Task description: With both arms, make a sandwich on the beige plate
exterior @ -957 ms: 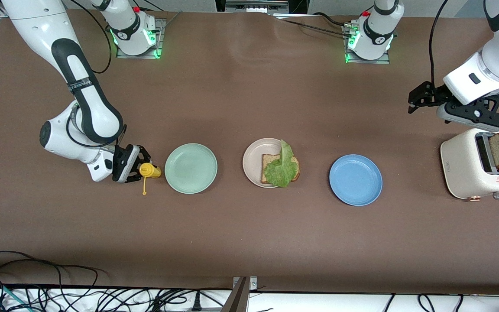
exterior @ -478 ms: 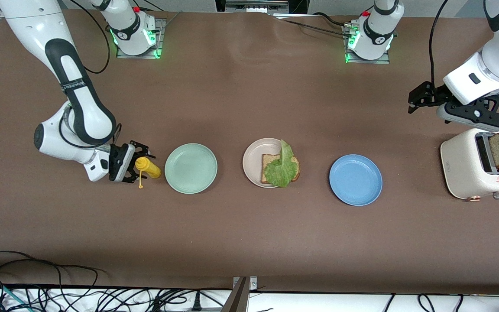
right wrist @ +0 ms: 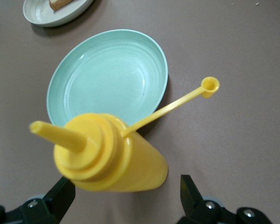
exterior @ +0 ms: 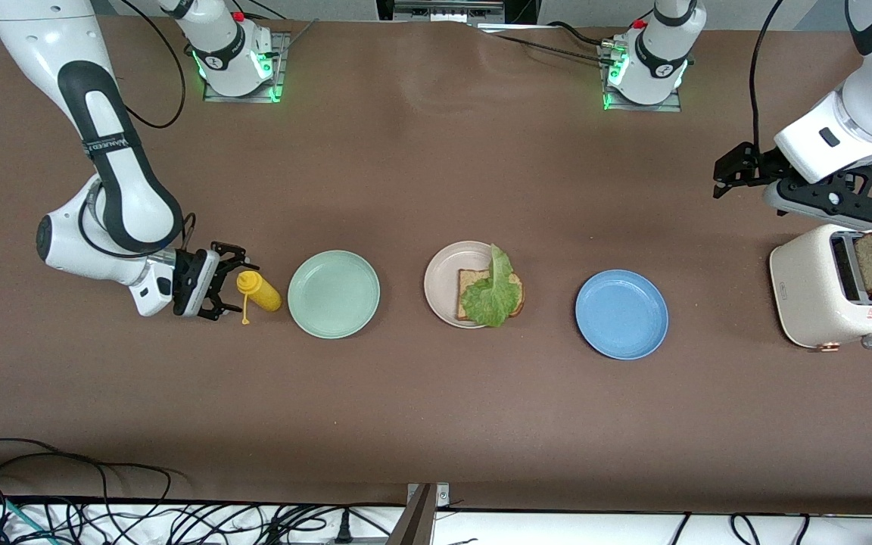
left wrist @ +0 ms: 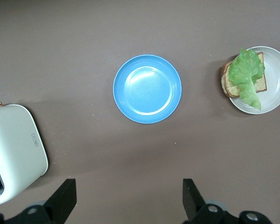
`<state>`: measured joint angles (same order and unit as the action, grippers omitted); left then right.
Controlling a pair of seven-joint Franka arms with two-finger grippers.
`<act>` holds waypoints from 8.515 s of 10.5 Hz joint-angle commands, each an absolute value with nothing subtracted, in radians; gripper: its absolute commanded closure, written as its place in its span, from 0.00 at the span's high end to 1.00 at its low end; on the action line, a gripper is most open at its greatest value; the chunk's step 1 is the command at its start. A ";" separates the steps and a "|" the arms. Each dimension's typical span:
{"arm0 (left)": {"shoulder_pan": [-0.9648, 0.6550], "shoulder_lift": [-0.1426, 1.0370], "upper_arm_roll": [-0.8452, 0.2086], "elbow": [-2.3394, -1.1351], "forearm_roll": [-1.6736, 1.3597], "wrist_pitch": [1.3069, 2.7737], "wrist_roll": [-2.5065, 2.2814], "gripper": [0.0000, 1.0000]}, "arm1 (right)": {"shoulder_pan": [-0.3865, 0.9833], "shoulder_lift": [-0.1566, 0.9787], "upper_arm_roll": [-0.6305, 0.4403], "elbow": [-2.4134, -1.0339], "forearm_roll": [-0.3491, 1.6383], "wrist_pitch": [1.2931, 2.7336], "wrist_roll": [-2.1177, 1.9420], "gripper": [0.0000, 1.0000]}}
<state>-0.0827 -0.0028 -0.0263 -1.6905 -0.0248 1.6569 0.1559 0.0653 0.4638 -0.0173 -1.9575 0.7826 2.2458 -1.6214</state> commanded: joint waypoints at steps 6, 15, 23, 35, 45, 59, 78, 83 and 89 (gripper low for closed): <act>-0.072 0.061 -0.011 -1.671 0.057 1.646 0.156 1.00 | 0.064 0.292 -0.034 -1.957 0.660 2.152 -1.222 1.00; 0.294 0.299 0.003 -1.559 0.168 1.759 0.271 1.00 | 0.060 0.103 0.127 -1.919 0.222 2.108 -0.196 1.00; 0.463 0.452 0.003 -1.568 0.163 1.882 0.396 0.99 | -0.126 -0.046 0.273 -1.855 0.022 1.758 0.135 1.00; 0.440 0.425 -0.023 -1.386 0.167 1.564 0.333 0.01 | -0.060 -0.035 0.124 -1.773 -0.104 1.696 0.101 1.00; 0.326 0.394 -0.529 -1.370 0.082 1.408 0.261 0.00 | -0.058 0.037 0.126 -1.764 -0.051 1.787 0.104 1.00; 0.006 0.919 -0.522 -1.367 -0.525 1.960 0.261 0.03 | -0.043 0.071 0.126 -1.761 -0.052 1.809 0.104 1.00; 0.135 0.421 -0.502 -1.387 0.204 1.648 0.020 1.00 | -0.025 0.081 0.126 -1.689 0.000 1.812 0.107 1.00; -0.018 0.070 -0.169 -1.570 0.078 1.635 0.028 1.00 | -0.023 0.063 0.144 -1.687 0.017 1.799 0.100 1.00; -0.046 -0.029 -0.086 -1.712 -0.049 1.648 0.023 1.00 | -0.023 0.063 0.146 -1.618 0.018 1.727 0.101 1.00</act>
